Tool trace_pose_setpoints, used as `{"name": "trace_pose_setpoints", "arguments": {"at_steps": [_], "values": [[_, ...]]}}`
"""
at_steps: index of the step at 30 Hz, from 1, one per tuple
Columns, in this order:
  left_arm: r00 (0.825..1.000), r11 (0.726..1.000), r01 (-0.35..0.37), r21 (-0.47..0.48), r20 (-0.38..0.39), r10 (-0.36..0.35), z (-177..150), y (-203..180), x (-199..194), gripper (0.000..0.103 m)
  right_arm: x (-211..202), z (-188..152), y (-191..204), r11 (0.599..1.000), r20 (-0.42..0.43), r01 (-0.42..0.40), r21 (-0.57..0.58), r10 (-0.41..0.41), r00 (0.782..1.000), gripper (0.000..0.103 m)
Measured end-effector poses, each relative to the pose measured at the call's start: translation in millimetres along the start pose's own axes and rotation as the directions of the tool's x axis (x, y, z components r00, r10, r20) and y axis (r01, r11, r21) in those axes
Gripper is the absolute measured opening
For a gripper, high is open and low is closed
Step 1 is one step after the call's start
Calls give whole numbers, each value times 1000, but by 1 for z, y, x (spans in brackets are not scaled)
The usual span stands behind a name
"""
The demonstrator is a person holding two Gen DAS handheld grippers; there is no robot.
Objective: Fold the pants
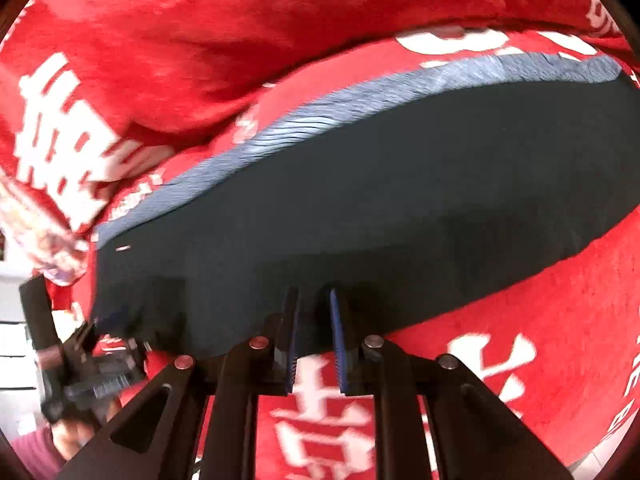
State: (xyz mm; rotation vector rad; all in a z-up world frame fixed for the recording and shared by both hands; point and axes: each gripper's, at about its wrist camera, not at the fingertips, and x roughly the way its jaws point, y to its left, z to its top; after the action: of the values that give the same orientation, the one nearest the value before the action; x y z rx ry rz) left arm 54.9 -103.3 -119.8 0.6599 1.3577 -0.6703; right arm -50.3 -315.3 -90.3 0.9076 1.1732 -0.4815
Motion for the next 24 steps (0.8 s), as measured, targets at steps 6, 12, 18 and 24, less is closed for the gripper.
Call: {"name": "trace_pose_setpoints", "arguments": {"at_steps": [6,12,18,24], "values": [[999,999,3,-52,-40,-5,-3,9,-13,103,-1,-17,-15,1000,-31,-2,-18,2,1000,16],[998,999,-24,-27,-54,22,-4,4,-40,103,-19,-35,-16,1000,-79,4,-5,-5,997,18],[998,1000,2,24,-59,0,-1,-21,-59,103,-44,-62,-29,997,-77,28,71,-23,997,44],[997,995,22,99,-70,-15,-15,-54,-72,103,-62,-89,-43,984,-75,63,169,-51,996,56]]}}
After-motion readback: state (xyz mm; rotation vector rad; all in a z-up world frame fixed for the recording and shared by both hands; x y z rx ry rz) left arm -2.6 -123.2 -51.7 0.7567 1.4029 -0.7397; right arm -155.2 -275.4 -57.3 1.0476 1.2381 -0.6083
